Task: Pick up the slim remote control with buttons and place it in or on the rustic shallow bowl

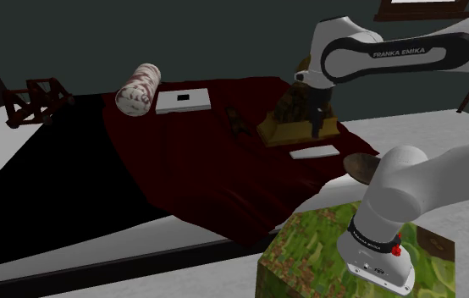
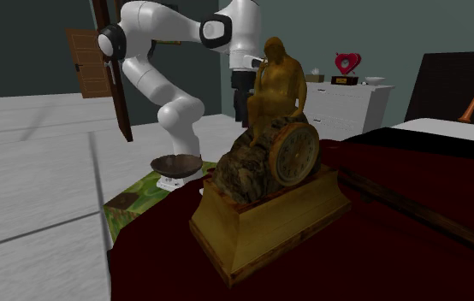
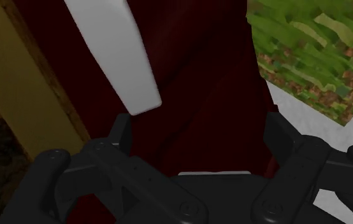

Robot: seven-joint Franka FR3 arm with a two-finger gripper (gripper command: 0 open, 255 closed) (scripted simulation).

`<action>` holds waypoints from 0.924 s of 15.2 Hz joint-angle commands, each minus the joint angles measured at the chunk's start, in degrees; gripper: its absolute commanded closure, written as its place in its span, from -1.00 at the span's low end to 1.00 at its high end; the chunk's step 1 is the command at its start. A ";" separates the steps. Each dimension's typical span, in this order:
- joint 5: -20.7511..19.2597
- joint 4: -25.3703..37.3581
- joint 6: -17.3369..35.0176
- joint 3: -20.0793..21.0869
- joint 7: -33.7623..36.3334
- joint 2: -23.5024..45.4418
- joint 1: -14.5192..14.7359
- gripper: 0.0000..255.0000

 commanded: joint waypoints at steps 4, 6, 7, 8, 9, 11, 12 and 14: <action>-5.90 -4.96 8.45 -8.94 -11.92 2.08 -0.32 -1.00; -8.12 -5.80 12.17 -12.90 -16.73 4.38 -0.19 -1.00; -9.14 -6.03 14.11 -14.94 -19.15 5.79 0.01 -1.00; -10.07 -6.13 16.10 -17.03 -21.58 7.37 0.32 -1.00; -10.88 -6.11 18.15 -19.15 -24.04 9.13 0.74 -1.00; -12.10 -5.72 22.36 -23.58 -29.05 13.09 2.06 -1.00; -12.25 -5.60 23.12 -24.41 -29.95 13.85 2.38 -1.00; -12.63 -6.42 25.16 -25.26 -29.96 15.06 2.53 -1.00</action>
